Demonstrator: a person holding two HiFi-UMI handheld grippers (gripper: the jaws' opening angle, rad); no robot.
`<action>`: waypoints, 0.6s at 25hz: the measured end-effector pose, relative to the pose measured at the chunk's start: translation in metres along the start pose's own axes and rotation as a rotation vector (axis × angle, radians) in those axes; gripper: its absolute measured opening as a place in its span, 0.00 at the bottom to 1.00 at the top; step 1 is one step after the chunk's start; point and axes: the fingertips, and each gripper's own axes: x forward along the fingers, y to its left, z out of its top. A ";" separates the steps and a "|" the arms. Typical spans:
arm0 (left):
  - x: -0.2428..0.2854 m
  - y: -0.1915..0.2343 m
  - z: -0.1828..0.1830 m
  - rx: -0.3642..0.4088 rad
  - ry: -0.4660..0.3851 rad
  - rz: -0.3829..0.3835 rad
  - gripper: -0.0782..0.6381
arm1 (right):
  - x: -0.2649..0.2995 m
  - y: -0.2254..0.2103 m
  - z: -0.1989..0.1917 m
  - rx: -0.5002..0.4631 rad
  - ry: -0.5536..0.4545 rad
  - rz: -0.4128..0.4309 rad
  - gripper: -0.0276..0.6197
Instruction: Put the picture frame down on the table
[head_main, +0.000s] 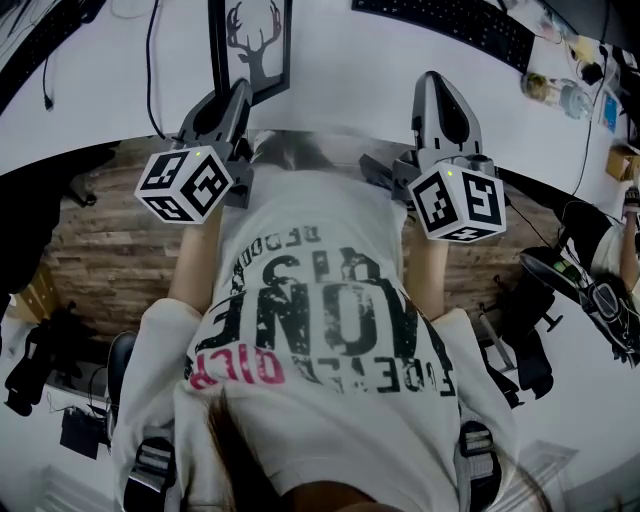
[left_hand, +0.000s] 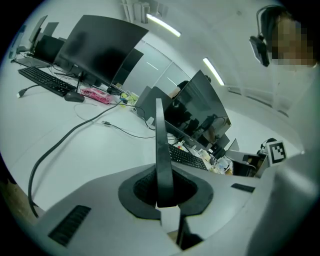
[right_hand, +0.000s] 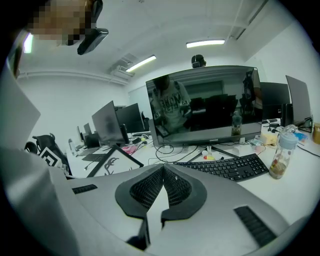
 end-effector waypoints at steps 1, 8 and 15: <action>0.003 0.000 -0.002 -0.004 0.007 0.000 0.14 | -0.001 -0.001 0.000 0.000 0.000 -0.002 0.04; 0.015 0.005 -0.015 -0.015 0.053 0.018 0.14 | -0.004 -0.007 0.002 0.003 -0.007 -0.013 0.04; 0.023 0.007 -0.019 -0.075 0.063 0.006 0.14 | -0.003 -0.009 0.002 0.007 -0.006 -0.017 0.04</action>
